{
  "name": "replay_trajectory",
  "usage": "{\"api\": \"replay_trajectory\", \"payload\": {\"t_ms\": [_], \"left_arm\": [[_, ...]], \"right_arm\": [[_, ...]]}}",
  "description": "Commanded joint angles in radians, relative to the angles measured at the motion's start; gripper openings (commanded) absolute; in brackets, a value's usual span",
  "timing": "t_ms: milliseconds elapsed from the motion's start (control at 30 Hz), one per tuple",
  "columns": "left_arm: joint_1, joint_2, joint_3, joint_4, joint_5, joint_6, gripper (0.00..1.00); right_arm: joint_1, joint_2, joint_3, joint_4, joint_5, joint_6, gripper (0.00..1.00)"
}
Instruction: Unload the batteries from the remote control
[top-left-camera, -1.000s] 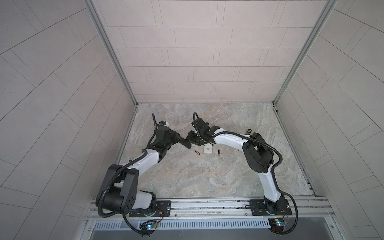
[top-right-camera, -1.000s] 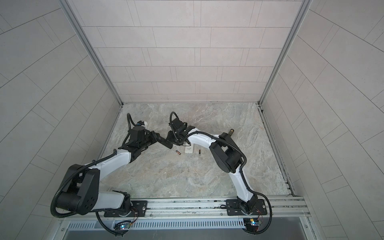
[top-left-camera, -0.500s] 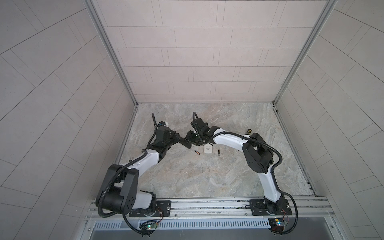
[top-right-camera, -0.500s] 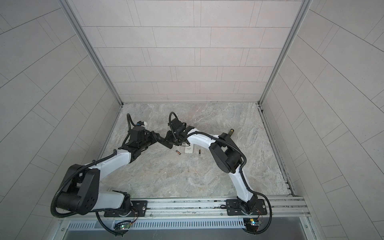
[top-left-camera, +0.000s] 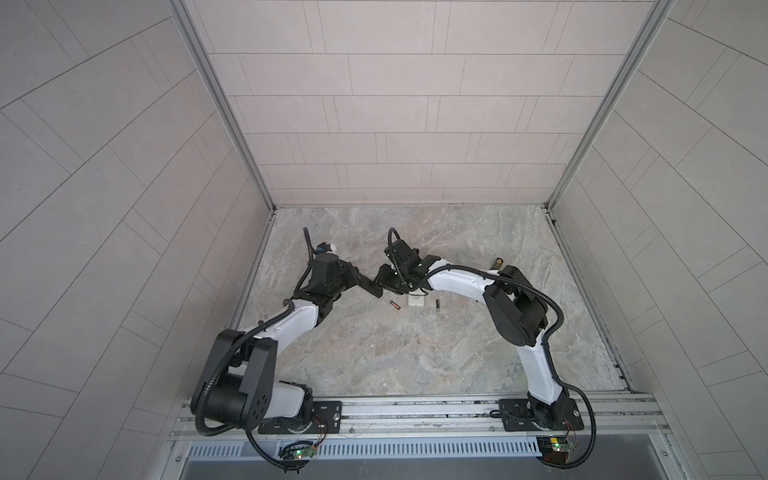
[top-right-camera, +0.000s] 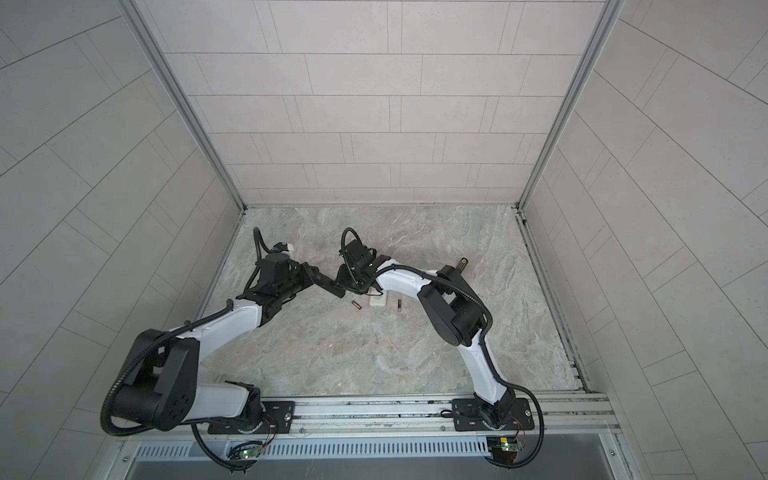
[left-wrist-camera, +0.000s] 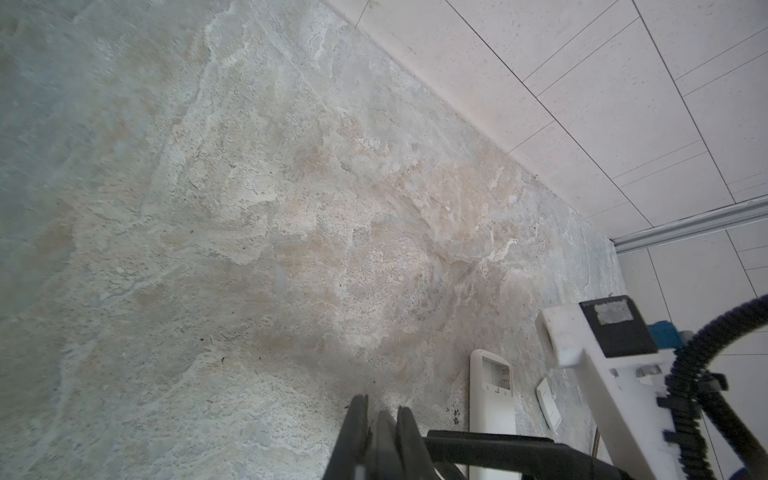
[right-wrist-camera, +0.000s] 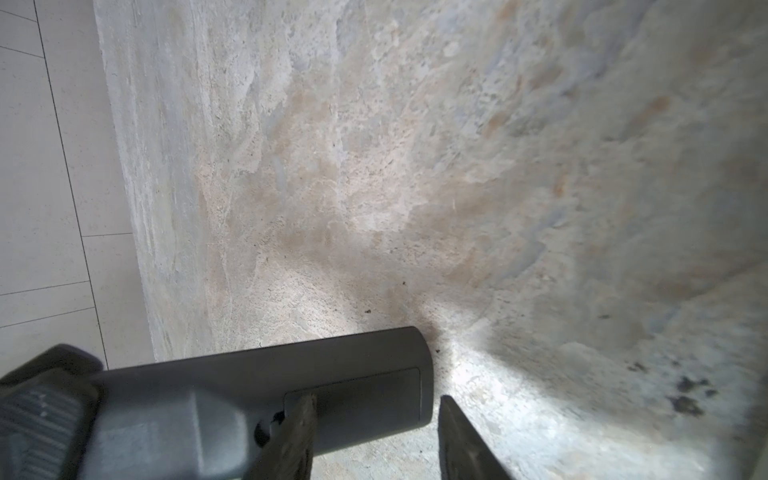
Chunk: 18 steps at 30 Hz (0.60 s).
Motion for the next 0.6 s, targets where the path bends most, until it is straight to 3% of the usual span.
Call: {"api": "replay_trajectory", "payload": {"t_ms": [0,567], "left_arm": [[-0.001,0.0,-0.025,-0.059,-0.021,0.019,0.0],[0.0,-0.002,-0.025,-0.062,-0.02,0.022,0.0]], "right_arm": [[0.014,-0.003,0.024,0.022,-0.011,0.01,0.5],[0.019,-0.021,0.015,0.046,-0.01,0.019,0.5]]}}
